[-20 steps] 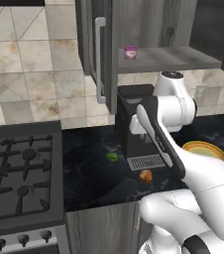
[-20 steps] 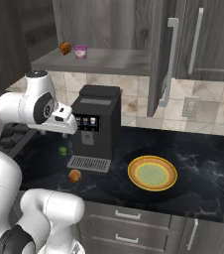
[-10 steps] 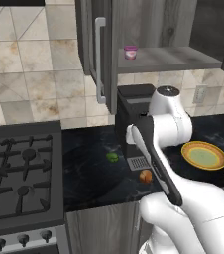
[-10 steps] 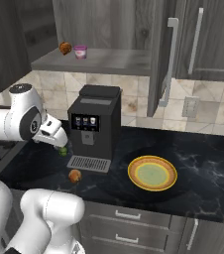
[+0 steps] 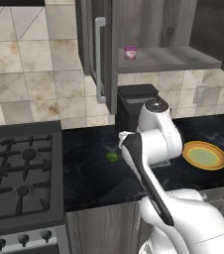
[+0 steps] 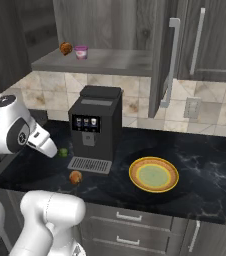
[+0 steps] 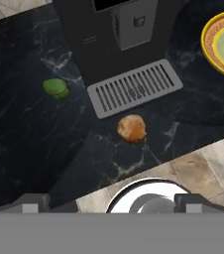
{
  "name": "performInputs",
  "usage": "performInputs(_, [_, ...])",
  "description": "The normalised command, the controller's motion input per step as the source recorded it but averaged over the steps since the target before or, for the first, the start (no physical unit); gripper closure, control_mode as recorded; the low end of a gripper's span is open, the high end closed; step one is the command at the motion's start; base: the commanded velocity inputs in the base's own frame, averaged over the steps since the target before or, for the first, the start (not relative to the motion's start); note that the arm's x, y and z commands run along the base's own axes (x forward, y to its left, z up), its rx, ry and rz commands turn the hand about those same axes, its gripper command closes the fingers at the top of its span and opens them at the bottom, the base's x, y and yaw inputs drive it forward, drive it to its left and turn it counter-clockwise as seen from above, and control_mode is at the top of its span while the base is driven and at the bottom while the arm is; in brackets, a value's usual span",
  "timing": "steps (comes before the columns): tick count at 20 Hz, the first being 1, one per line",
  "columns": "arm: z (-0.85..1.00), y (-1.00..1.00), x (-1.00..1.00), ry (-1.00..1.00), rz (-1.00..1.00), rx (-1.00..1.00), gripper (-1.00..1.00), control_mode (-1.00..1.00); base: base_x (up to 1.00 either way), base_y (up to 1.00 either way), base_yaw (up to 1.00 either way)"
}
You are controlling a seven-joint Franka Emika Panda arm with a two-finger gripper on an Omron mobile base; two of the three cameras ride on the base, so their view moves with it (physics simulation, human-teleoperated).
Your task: Pick the avocado and bread from the counter and place them on the plate. Then pick the jam from the cabinet and place it next to the plate. Lastly close the cabinet door.
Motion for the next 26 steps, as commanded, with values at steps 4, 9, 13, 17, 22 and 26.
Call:
performInputs(4, [-0.13, 0.19, 0.0, -0.01, -0.17, 0.0, -1.0, -1.0, 0.0, 0.0, 0.0])
performInputs(9, [-0.12, 0.17, 0.01, 0.0, -0.14, 0.0, -1.0, -1.0, 0.0, 0.0, 0.0])
performInputs(13, [-0.12, 0.16, 0.09, 0.0, -0.1, 0.0, -1.0, -1.0, 0.0, 0.0, 0.0])
performInputs(17, [-0.19, 0.07, 0.12, 0.0, -0.03, 0.0, -1.0, -1.0, 0.0, 0.0, 0.0])
performInputs(22, [-0.2, 0.09, 0.19, 0.0, -0.02, 0.0, -1.0, -1.0, 0.0, 0.0, 0.0])
performInputs(26, [-0.18, 0.13, 0.24, 0.0, -0.02, 0.0, -1.0, -1.0, 0.0, 0.0, 0.0])
